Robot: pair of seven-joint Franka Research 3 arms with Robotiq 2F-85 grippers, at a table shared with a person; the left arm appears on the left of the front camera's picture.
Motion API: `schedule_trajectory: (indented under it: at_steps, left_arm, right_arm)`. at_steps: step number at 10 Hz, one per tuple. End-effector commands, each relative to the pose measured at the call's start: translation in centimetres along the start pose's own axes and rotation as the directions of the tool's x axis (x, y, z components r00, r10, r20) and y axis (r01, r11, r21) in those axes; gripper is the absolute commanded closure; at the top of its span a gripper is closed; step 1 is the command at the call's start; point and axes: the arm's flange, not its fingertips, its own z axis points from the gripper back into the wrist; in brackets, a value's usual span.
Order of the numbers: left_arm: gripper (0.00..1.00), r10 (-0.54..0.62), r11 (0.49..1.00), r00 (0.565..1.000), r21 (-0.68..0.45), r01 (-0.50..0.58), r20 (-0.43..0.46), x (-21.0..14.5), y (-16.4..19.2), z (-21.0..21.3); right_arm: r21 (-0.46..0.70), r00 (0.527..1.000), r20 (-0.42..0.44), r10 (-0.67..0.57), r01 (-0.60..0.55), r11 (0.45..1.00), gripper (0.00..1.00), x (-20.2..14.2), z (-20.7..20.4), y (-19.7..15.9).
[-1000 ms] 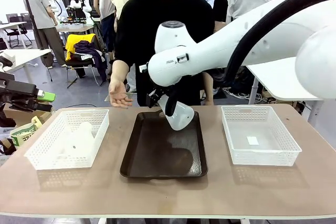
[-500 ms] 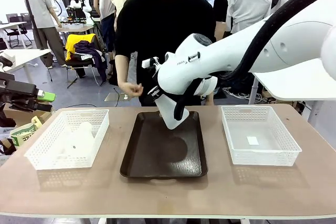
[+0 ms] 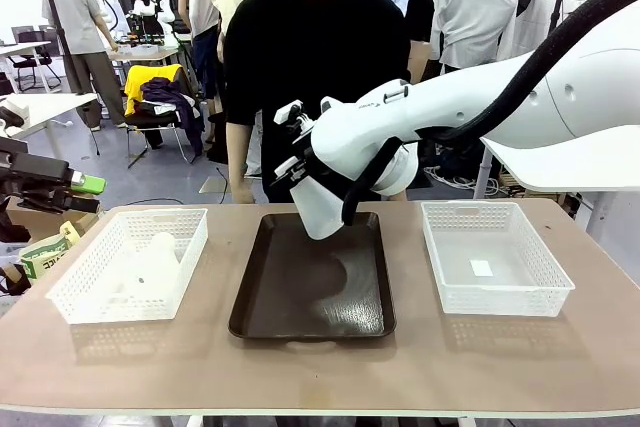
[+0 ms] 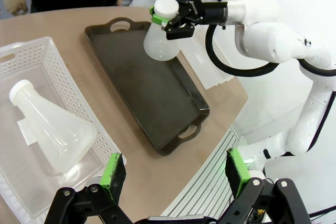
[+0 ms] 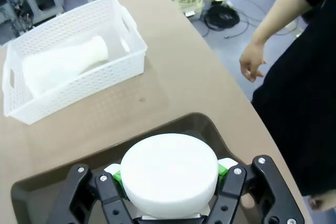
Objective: Prepare the laboratory tools.
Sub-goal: Place the picked Big flask upright in the Handle tray as instructed by the person.
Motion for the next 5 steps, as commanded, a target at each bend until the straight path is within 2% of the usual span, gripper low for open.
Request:
schedule_trajectory:
  at_steps: [1, 3, 5]
  left_arm:
    - [0.0, -0.019, 1.0, 1.0, -0.017, 0.02, 0.025, -0.1, 0.3, -0.1]
    - [0.0, -0.019, 1.0, 1.0, -0.017, 0.02, 0.025, -0.1, 0.3, -0.1]
    - [0.0, -0.019, 1.0, 1.0, -0.017, 0.02, 0.025, -0.1, 0.3, -0.1]
  right_arm:
    - [-0.004, 1.0, 0.02, 0.012, -0.012, 1.0, 1.0, 1.6, 0.0, 0.9]
    - [0.002, 1.0, 0.003, 0.005, -0.005, 1.0, 1.0, 0.3, -0.1, 0.3]
    - [0.155, 0.988, 0.153, 0.018, -0.042, 0.987, 1.0, -1.5, -0.3, 0.0]
